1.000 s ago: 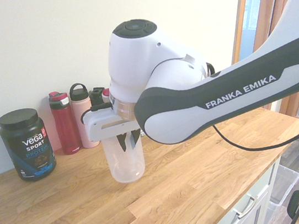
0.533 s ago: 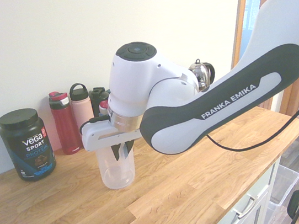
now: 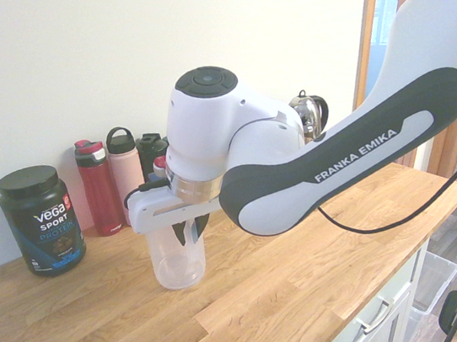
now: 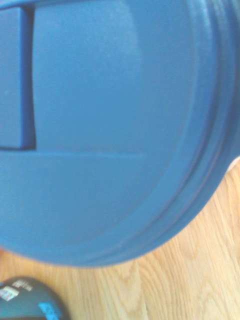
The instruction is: Pour me some water
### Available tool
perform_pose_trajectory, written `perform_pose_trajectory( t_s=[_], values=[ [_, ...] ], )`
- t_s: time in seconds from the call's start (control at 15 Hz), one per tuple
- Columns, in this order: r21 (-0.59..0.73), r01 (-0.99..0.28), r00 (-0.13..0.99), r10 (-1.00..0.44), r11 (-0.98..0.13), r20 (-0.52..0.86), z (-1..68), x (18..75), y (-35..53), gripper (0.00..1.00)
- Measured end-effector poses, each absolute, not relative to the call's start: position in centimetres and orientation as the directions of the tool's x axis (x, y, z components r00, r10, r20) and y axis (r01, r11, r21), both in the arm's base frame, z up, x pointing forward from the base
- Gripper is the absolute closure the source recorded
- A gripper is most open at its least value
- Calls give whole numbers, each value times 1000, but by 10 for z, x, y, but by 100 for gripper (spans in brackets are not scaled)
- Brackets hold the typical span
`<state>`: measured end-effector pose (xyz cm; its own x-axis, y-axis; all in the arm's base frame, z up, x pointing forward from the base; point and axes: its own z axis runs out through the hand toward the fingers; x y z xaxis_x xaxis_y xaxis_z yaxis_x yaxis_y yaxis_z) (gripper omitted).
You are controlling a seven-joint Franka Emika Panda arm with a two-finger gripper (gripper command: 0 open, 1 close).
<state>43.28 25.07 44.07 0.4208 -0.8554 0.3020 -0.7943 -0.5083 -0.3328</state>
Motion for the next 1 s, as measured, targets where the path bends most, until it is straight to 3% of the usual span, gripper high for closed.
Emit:
perform_pose_trajectory(
  t_s=[0.27, 0.6, 1.0],
  values=[
    [-286, -794, 453, -836, -536, 309, 434, 425, 258, 0],
    [-78, -758, 615, -749, -648, 247, 446, 388, 262, 0],
    [25, -683, 718, -665, -730, 205, 491, 337, 157, 0]
  ],
)
